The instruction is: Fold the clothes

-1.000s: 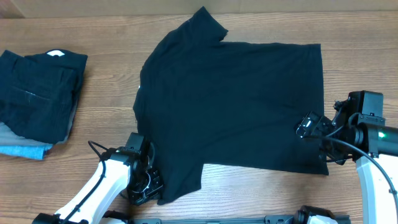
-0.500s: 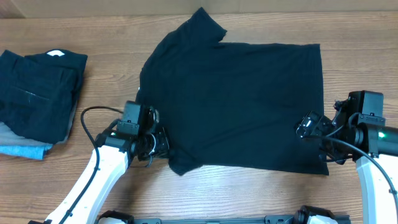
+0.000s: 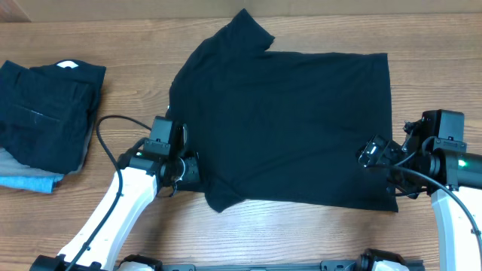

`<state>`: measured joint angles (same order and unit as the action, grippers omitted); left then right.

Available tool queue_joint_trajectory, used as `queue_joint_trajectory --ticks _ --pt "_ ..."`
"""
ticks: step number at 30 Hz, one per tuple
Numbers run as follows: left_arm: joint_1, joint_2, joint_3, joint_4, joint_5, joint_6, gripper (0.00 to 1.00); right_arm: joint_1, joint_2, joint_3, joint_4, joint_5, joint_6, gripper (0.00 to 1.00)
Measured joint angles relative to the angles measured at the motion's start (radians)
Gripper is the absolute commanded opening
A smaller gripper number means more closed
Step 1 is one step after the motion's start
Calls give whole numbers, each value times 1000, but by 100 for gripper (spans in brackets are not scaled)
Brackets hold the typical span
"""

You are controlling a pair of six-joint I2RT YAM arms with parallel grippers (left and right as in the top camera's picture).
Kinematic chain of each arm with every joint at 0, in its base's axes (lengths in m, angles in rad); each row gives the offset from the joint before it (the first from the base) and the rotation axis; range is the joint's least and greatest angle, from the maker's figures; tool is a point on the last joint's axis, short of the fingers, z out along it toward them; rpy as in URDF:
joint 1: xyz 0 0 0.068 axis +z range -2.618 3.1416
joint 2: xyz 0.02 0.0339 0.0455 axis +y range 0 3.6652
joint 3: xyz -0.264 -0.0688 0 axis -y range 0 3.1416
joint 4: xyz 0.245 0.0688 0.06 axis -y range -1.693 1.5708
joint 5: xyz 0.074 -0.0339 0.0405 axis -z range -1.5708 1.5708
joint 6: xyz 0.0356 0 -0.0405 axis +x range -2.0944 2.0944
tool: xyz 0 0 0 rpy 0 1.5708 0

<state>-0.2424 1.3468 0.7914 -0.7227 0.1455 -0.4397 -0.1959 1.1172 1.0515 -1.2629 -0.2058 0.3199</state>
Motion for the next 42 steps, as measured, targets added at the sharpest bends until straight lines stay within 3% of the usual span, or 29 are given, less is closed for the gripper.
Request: queue_joint_trajectory --ticks 2,4,5,10,12,17,25,27,32,38,42 --pt "0 0 41 -31 -17 53 47 0 0 0 2 0 -3 100" --pt "0 0 110 -35 -64 101 34 0 0 0 6 0 -3 100" --pt "-2 0 128 -43 -73 114 20 0 0 0 6 0 -3 100" --pt "-163 26 143 -178 -96 213 16 0 0 0 17 0 -4 100" --pt "-278 76 143 -245 -94 230 18 0 0 0 14 0 -4 100" --pt "-422 216 143 -291 -95 200 41 0 0 0 14 -1 -6 100" --pt "-450 367 143 -248 -106 188 49 0 0 0 14 0 -6 100" --pt "-450 367 143 -246 -106 188 29 0 0 0 14 0 -6 100" --pt "-452 367 143 -231 -110 185 4 0 0 0 13 0 -6 100" --pt "-452 367 161 -256 -117 185 4 0 0 0 13 0 -6 100" --pt "-452 369 285 -298 -206 186 5 0 0 0 14 0 -6 100"
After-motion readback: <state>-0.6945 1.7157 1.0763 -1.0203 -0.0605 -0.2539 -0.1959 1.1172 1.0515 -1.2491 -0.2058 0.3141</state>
